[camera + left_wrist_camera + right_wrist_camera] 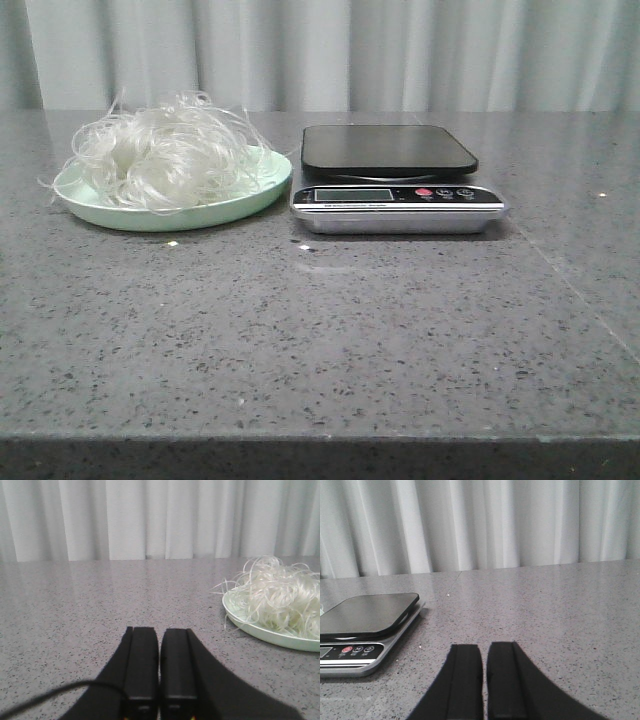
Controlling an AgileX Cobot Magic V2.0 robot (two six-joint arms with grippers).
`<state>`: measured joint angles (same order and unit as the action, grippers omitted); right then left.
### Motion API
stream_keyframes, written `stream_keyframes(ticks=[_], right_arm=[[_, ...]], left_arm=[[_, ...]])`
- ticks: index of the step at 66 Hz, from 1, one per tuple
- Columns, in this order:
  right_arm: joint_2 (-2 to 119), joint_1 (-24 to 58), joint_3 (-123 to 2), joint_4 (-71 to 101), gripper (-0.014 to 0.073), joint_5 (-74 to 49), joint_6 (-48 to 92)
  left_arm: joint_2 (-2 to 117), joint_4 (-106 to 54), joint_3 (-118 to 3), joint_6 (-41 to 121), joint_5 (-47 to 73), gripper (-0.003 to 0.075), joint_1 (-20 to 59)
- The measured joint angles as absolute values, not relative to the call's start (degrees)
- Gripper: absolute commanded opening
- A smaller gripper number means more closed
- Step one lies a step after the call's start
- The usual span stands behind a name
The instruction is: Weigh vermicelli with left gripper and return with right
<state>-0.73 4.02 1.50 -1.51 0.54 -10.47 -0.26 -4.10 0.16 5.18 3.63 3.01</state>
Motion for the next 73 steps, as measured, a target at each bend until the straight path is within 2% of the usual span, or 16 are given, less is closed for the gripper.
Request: stream_keyframes(ticks=[58, 64, 73], right_arm=[[-0.73, 4.02, 1.5, -1.51, 0.0201, 0.54, -10.47], [-0.73, 4.02, 1.5, -1.51, 0.0201, 0.54, -10.47], [-0.73, 4.02, 1.5, -1.51, 0.0201, 0.54, -10.47]], left_arm=[[-0.26, -4.1, 0.16, 5.18, 3.38, 0.0127, 3.01], [-0.26, -4.1, 0.16, 5.18, 0.49, 0.0127, 3.01], [-0.26, -6.13, -0.18, 5.18, -10.2, 0.0127, 3.09]])
